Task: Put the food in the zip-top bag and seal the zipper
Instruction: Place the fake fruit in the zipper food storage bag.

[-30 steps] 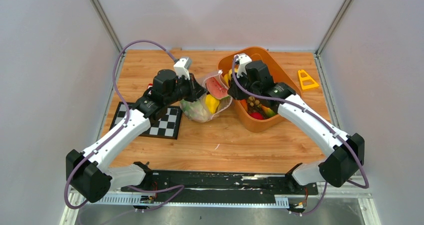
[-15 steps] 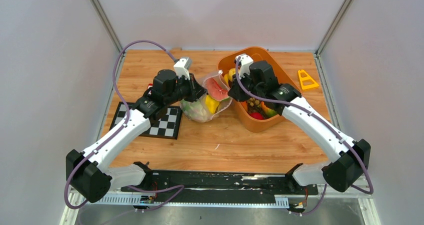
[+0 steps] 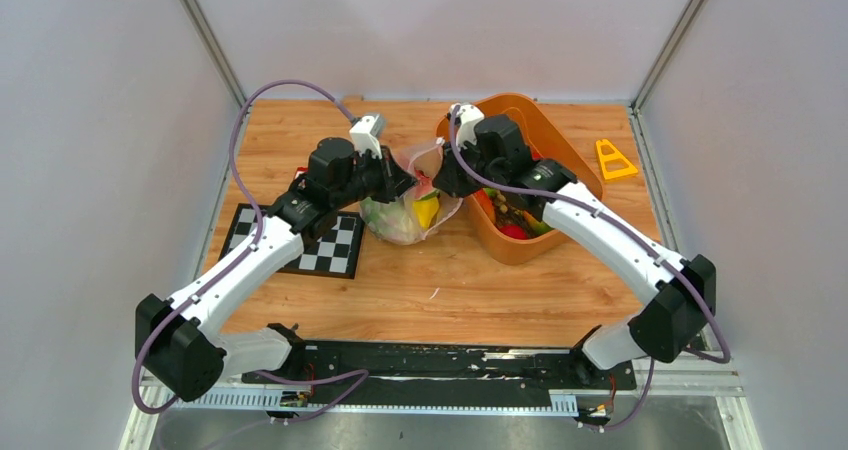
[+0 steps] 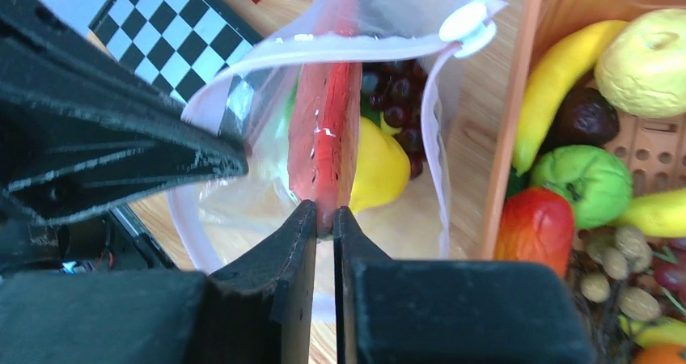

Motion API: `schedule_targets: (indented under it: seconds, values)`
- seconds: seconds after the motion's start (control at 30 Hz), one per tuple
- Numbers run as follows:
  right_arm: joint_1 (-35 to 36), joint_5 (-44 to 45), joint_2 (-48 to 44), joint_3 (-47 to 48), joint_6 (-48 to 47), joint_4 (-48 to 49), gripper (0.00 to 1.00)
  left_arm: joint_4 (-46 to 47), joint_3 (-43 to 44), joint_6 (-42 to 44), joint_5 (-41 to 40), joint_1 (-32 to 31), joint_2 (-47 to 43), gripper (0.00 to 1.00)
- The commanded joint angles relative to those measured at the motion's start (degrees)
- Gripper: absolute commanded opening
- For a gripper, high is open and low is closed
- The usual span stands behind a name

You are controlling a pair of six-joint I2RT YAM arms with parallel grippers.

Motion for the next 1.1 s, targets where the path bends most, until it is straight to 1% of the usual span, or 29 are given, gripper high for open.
schedule_targets:
  seconds: [0.0, 0.07, 0.13, 0.23, 0.4, 0.5, 0.63, 0.73, 0.83, 0.9, 1.07]
  values:
    - [0.7, -2.2, 2.5, 1.3, 8.2, 11.7, 0.0, 3.3, 0.6, -0.7, 1.3, -0.1, -1.0, 0.0]
    - [0.8, -4.7, 3.6, 1.1, 11.2, 14.6, 0.0, 3.1, 0.6, -0.7, 1.1, 0.0, -1.2, 0.0]
    - [0.9, -5.2, 5.0, 0.5, 12.8, 16.7, 0.0, 3.2, 0.2, -0.6, 0.9, 0.0, -1.6, 0.0]
    - [0.9, -6.7, 7.5, 1.4, 13.5, 16.7, 0.0, 3.2, 0.0, -0.6, 0.7, -0.1, -1.8, 0.0]
    - [1.0, -11.7, 9.9, 1.1, 13.0, 16.6, 0.01, 3.0, 0.0, -0.4, 0.2, 0.0, -2.0, 0.0]
    - [0.9, -13.3, 9.2, 0.8, 9.7, 14.1, 0.11, 2.5, 0.0, -0.1, -0.7, 0.0, -2.3, 0.0]
    - [0.9, -12.2, 5.1, 0.0, 4.6, 11.2, 0.35, 2.0, -0.3, 0.3, -2.0, 0.0, -2.7, 0.0]
    - [0.6, -9.6, 0.8, -0.7, 1.7, 10.2, 0.46, 2.1, -0.3, 0.3, -2.3, 0.0, -2.7, 0.0]
    - [-0.2, -7.6, -3.2, -1.4, -0.7, 9.3, 0.51, 2.1, -0.2, 0.5, -2.5, 0.0, -2.8, 0.0]
    - [-0.5, -4.4, -6.1, -2.3, -1.9, 9.2, 0.53, 1.8, -0.2, 0.6, -2.7, -0.1, -2.9, 0.0]
    - [-1.8, 10.6, -11.9, -6.6, -4.0, 11.7, 0.63, 1.7, -0.2, 0.8, -2.9, 0.0, -2.8, 0.0]
